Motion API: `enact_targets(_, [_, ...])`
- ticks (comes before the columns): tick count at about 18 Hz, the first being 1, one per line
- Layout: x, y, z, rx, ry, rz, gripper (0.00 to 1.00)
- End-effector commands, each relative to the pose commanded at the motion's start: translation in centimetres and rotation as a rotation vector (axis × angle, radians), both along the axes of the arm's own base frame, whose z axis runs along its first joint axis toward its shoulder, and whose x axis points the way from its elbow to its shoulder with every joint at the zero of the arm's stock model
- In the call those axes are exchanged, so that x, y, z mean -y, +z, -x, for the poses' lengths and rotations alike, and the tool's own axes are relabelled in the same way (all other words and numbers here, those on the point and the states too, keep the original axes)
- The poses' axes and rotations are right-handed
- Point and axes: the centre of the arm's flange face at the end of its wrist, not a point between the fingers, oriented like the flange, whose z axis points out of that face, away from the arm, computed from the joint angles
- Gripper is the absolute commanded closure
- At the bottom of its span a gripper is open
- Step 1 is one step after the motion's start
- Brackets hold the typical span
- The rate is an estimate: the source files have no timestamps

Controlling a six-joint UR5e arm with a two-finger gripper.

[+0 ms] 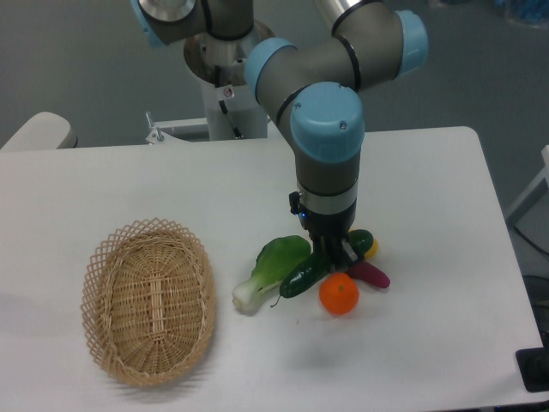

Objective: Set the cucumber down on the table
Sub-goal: 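Close the gripper on the green cucumber in the vegetable cluster, then lift the cucumber and carry it away from the cluster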

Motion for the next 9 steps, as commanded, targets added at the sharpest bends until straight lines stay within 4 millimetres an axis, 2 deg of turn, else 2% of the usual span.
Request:
enact_targets(3, [0.7, -0.5, 1.0, 0.000, -0.082, 0.018, 0.74])
enact_targets(5, [1.7, -1.8, 2.9, 0.008, -0.114, 0.030, 0.74])
enact_targets(9, [1.1, -3.8, 4.9, -0.029, -0.152, 0.014, 0.74])
